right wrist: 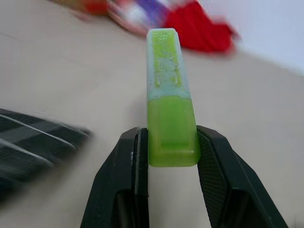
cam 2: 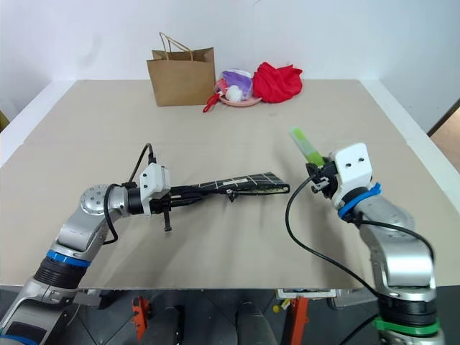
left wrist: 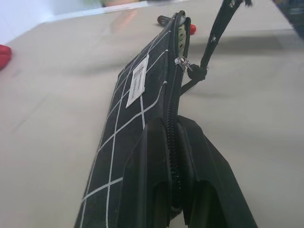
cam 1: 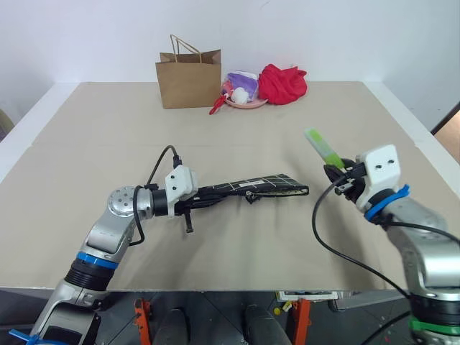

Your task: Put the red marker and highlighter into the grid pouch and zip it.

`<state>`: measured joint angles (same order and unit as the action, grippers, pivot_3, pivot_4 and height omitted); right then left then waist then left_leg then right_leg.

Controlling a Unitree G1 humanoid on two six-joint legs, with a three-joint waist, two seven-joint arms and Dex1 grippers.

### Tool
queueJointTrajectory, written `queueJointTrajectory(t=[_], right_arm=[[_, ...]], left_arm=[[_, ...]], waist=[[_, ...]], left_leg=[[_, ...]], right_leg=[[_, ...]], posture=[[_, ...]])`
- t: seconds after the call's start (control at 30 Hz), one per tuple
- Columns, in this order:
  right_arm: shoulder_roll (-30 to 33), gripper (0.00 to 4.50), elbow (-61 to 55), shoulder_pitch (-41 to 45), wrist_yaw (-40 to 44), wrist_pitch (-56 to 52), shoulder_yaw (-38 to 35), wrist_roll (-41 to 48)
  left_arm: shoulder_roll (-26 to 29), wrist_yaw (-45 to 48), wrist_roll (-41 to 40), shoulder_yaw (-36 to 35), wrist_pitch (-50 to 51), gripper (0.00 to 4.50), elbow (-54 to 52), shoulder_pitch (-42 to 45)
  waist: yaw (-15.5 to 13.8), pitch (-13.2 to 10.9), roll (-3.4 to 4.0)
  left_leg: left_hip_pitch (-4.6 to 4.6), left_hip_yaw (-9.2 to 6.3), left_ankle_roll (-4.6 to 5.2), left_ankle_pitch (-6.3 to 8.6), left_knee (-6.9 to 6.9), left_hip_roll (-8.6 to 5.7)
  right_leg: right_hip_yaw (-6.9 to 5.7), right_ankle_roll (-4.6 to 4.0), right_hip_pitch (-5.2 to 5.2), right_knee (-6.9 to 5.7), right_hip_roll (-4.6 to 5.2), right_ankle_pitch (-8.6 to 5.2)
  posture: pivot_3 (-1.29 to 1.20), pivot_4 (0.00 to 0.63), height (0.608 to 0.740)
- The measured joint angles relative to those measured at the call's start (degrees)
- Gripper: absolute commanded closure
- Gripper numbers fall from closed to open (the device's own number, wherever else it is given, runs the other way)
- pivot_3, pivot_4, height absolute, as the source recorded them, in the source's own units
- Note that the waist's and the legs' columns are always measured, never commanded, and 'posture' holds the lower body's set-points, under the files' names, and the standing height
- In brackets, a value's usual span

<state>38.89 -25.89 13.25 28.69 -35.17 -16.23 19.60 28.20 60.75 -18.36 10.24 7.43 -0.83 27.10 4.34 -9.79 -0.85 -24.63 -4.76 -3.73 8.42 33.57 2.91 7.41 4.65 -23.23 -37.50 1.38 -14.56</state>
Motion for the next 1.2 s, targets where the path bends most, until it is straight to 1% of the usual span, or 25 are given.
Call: queueJointTrajectory(t=[0.03, 0.1, 0.2, 0.27, 0.47, 0.57, 0.63, 0.97, 1.2], right_arm=[[0.7, 3.47, -0.1, -0.1, 2.1, -0.3, -1.0, 2.1], [4.1, 3.47, -0.5, -0.6, 7.7, -1.4, -3.7, 7.2], [11.3, 3.47, -1.4, -2.1, 16.9, -4.1, -7.5, 14.6], [14.1, 3.47, -2.1, -3.0, 21.0, -4.9, -9.3, 17.7], [18.9, 3.47, -2.3, -7.4, 28.9, -7.5, -11.2, 23.1], [21.5, 3.47, -5.4, -10.9, 32.4, -9.9, -11.9, 26.9], [21.5, 3.47, -6.7, -12.8, 33.5, -10.6, -12.0, 28.3], [21.1, 3.47, -6.7, -18.6, 34.8, -8.7, -11.9, 27.4], [20.6, 3.47, -5.2, -18.1, 33.0, -10.8, -11.7, 28.5]], left_arm=[[0.1, 0.5, -0.4, 0.0, 0.3, 4.5, 0.0, 0.1], [0.6, 1.8, -0.9, 0.0, 0.5, 4.5, 0.0, 0.2], [2.0, 4.5, -1.9, -0.1, 0.5, 4.5, 0.3, 0.4], [2.0, 5.7, -2.0, -0.1, 0.3, 4.5, 0.5, 0.7], [2.1, 7.7, -1.9, -0.1, -0.9, 4.5, 2.8, 1.3], [2.0, 8.4, -1.8, -0.1, -2.2, 4.5, 4.3, 2.2], [1.9, 8.5, -1.8, -0.1, -2.6, 4.5, 4.7, 2.5], [1.9, 8.5, -1.3, -0.1, -3.6, 4.5, 4.7, 2.4], [1.8, 8.2, -1.3, 0.0, -3.6, 4.5, 4.0, 1.9]], waist=[[0.0, 0.0, -0.01], [0.0, 0.0, -0.01], [-0.1, 0.0, 0.01], [-0.1, 0.0, 0.0], [-0.1, -0.1, -0.02], [-0.2, -0.1, -0.03], [-0.2, -0.1, -0.05], [-0.2, -0.1, -0.1], [-0.2, -0.1, -0.11]], left_leg=[[-0.02, 0.0, 0.0, 0.0, 0.01, 0.0], [-0.03, 0.01, 0.0, 0.0, 0.02, -0.01], [-0.02, 0.01, 0.03, 0.02, 0.02, 0.0], [-0.01, 0.01, 0.03, 0.02, 0.02, 0.0], [-0.02, 0.03, 0.03, 0.02, 0.05, -0.01], [-0.01, 0.02, 0.03, 0.02, 0.05, 0.0], [-0.02, 0.03, 0.02, 0.02, 0.05, 0.0], [-0.02, 0.04, 0.01, 0.02, 0.07, 0.0], [-0.02, 0.03, 0.01, 0.02, 0.07, 0.0]], right_leg=[[0.0, 0.0, 0.0, 0.01, 0.01, 0.0], [0.01, 0.0, 0.02, 0.05, 0.02, 0.01], [-0.01, -0.01, 0.02, 0.06, 0.01, 0.0], [-0.01, -0.01, 0.02, 0.06, 0.01, 0.0], [0.01, -0.01, 0.01, 0.07, 0.02, 0.01], [-0.01, -0.01, 0.02, 0.07, 0.02, 0.0], [0.0, -0.01, 0.01, 0.09, 0.02, 0.0], [0.0, 0.01, 0.02, 0.11, 0.03, 0.02], [0.0, 0.01, 0.02, 0.11, 0.02, 0.02]], posture=[[0.0, 0.15, 0.74], [0.0, 0.15, 0.74], [0.0, 0.15, 0.74], [0.0, 0.15, 0.74], [0.0, 0.15, 0.74], [0.0, 0.15, 0.74], [0.0, 0.15, 0.74], [0.0, 0.15, 0.74], [0.0, 0.15, 0.74]])
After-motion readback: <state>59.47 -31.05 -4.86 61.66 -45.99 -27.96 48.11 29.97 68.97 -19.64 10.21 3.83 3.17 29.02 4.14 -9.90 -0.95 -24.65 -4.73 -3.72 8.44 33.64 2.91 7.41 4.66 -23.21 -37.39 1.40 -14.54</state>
